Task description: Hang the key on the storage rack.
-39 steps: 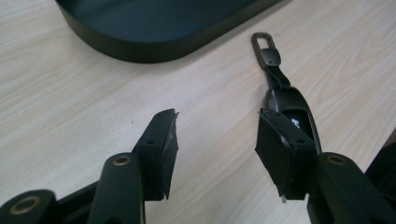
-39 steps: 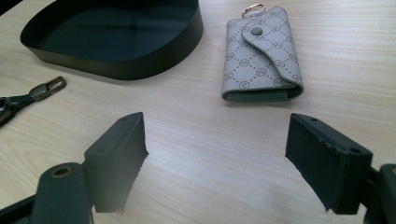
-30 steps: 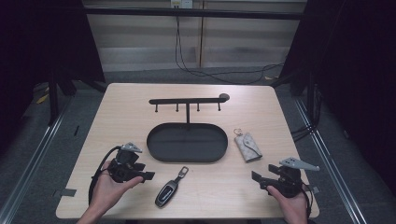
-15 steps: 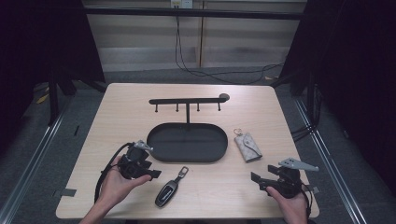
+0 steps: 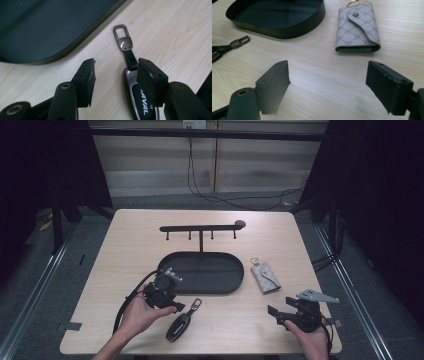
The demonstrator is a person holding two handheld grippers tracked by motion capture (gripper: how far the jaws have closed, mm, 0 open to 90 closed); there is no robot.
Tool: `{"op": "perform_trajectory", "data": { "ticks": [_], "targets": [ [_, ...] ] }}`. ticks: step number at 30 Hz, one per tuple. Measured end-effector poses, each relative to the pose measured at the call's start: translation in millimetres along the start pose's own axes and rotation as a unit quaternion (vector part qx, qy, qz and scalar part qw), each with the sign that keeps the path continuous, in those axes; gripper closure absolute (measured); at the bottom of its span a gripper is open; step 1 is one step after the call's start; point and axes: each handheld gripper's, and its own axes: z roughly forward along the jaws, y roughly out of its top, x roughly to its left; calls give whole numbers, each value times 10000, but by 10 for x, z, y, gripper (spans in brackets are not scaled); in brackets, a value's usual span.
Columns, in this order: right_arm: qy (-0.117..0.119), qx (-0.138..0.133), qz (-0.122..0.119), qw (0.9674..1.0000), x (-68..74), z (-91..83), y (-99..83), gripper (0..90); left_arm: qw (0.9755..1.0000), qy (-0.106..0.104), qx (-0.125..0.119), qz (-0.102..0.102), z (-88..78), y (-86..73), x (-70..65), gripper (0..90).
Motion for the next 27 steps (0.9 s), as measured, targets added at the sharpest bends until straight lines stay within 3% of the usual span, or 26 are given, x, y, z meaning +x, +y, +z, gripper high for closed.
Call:
{"op": "perform_trajectory", "data": {
  "ticks": [9, 13, 17, 23, 27],
  "targets": [
    [0, 16, 4, 10000, -3, -1, -1, 164, 9991, 8, 426, -17, 162, 205, -57, 499],
    [4, 46, -20, 10000, -3, 8, 2, 164, 9981, -119, 605, -23, 238, 291, -56, 501],
    [24, 45, -1, 10000, -7, 5, 1, 154, 9978, -188, 635, -45, 311, 349, -90, 516],
    [29, 45, 1, 10000, -8, 1, 0, 154, 9952, -128, 965, 65, 418, 429, -104, 552],
    [25, 69, -6, 10000, -6, 6, 1, 154, 9948, -135, 1006, -21, 472, 472, -91, 570]
  ]
}}
